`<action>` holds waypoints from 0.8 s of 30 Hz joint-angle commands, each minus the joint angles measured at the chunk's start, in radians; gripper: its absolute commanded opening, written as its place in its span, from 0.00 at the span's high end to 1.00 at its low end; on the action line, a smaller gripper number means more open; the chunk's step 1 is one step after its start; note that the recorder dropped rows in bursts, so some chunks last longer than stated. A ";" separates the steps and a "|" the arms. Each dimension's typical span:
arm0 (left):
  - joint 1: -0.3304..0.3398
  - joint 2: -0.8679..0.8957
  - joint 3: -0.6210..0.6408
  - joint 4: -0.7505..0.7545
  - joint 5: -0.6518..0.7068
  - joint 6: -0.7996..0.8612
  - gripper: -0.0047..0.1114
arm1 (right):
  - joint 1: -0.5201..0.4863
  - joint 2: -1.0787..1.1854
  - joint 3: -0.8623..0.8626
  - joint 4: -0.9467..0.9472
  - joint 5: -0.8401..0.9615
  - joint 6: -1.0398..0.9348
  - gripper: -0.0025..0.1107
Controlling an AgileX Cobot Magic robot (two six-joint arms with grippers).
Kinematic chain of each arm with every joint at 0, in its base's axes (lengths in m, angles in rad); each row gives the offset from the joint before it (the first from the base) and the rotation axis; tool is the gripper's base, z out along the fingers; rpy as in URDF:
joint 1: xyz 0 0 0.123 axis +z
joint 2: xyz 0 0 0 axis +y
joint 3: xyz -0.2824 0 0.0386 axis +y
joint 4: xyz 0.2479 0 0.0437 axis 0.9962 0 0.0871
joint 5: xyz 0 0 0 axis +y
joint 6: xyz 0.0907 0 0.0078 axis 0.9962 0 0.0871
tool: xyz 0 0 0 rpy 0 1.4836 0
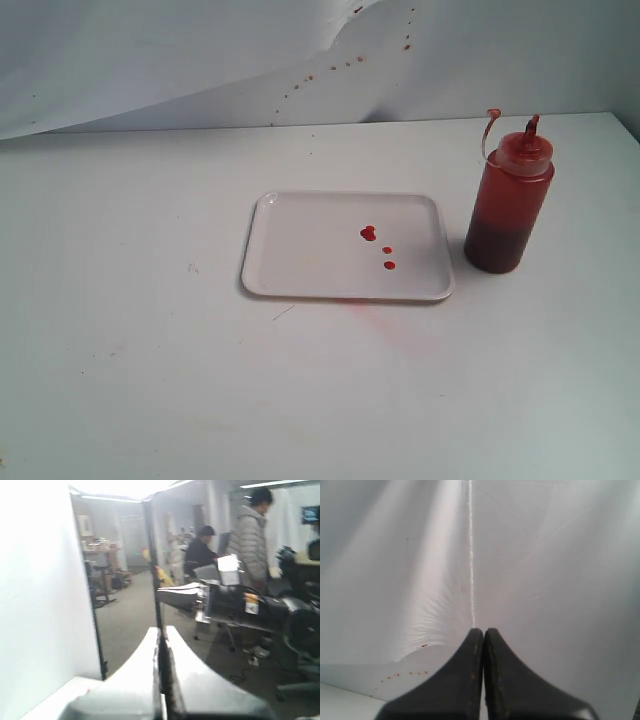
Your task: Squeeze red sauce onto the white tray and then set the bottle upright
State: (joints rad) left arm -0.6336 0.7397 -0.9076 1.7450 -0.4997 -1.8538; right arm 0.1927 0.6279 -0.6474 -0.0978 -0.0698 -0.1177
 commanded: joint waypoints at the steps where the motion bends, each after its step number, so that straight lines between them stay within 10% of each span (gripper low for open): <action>1: 0.103 -0.157 0.191 -0.001 0.190 -0.163 0.96 | -0.004 -0.003 0.002 0.008 0.006 -0.007 0.98; 9: 0.316 -0.449 0.435 -0.124 0.335 -0.216 0.96 | -0.004 -0.003 0.002 0.008 0.006 -0.005 0.98; 19: 0.344 -0.571 0.459 -0.122 0.283 -0.158 0.96 | -0.004 -0.003 0.002 0.008 0.006 -0.005 0.98; 21: 0.344 -0.571 0.485 -0.254 0.293 0.041 0.96 | -0.004 -0.003 0.002 0.008 0.006 -0.005 0.98; 24: 0.344 -0.571 0.571 -0.847 0.339 0.757 0.96 | -0.004 -0.003 0.002 0.008 0.006 -0.005 0.98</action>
State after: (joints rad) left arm -0.2919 0.1725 -0.4000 1.3493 -0.2081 -1.6126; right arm 0.1927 0.6279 -0.6474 -0.0978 -0.0698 -0.1177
